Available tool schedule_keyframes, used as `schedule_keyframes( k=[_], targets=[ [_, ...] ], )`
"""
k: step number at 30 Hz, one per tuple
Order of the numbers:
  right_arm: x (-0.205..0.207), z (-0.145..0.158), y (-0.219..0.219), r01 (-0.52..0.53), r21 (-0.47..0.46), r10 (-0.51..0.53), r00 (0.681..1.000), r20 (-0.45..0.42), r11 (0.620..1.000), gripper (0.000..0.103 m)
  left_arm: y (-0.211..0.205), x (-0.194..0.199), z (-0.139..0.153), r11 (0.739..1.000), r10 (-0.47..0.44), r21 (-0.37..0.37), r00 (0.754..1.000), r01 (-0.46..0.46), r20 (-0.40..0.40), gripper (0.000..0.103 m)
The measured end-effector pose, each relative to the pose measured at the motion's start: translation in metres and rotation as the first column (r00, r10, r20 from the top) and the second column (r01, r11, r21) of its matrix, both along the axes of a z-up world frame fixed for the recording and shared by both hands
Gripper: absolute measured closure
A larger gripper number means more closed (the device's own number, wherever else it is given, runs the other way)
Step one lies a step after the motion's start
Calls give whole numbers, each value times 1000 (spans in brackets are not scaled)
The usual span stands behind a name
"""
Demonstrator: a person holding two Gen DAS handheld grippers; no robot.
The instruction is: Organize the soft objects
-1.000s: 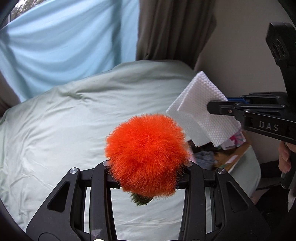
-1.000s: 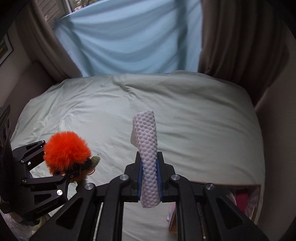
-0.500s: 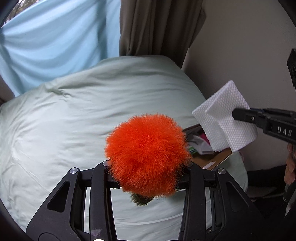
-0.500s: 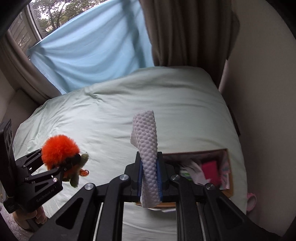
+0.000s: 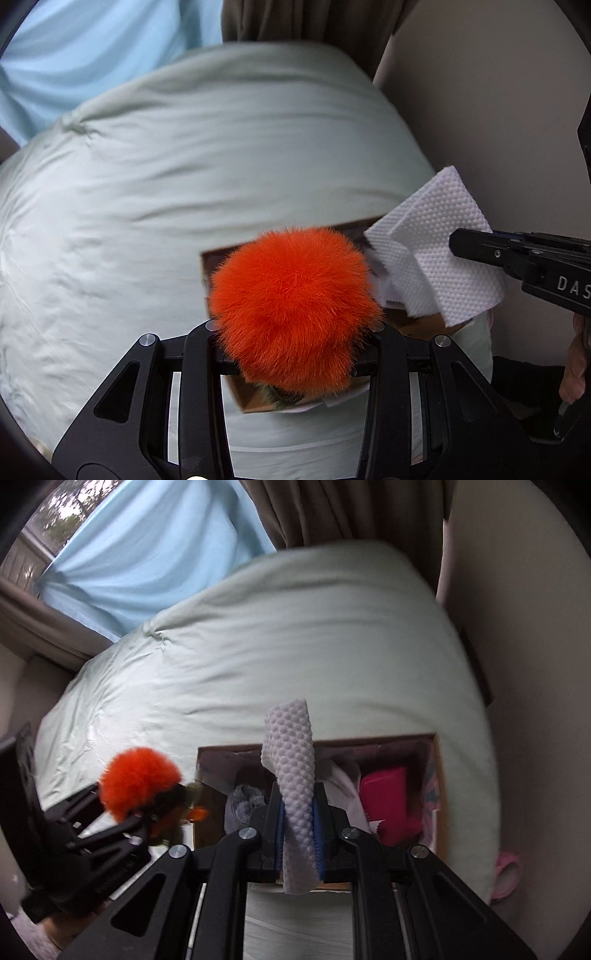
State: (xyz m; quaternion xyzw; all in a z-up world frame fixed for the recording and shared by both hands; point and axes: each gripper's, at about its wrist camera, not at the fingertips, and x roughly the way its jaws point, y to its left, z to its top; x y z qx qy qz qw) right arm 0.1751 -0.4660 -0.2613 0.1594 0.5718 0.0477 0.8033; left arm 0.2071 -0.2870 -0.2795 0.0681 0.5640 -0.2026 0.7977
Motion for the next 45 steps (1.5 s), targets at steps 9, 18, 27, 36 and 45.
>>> schedule_keyframes(
  k=[9, 18, 27, 36, 45],
  targets=[
    [12, -57, -17, 8, 153, 7, 995, -98, 988, 91, -35, -6, -59, 993, -24, 113, 995, 35, -101, 69],
    [14, -78, -19, -28, 72, 37, 991, -128, 997, 0, -42, -18, -67, 975, -98, 192, 991, 114, -90, 0],
    [10, -77, -19, -21, -13, 19, 991, -130, 1000, 0, -26, -20, -59, 981, -70, 172, 993, 86, -97, 0],
    [-3, -29, -1, -6, -88, 1, 999, -52, 996, 0, 6, -28, -5, 995, -16, 98, 999, 19, -34, 0],
    [-30, 72, 46, 22, -168, -8, 997, 83, 985, 0, 73, -52, 97, 998, 55, -33, 993, -52, 101, 0]
  ],
)
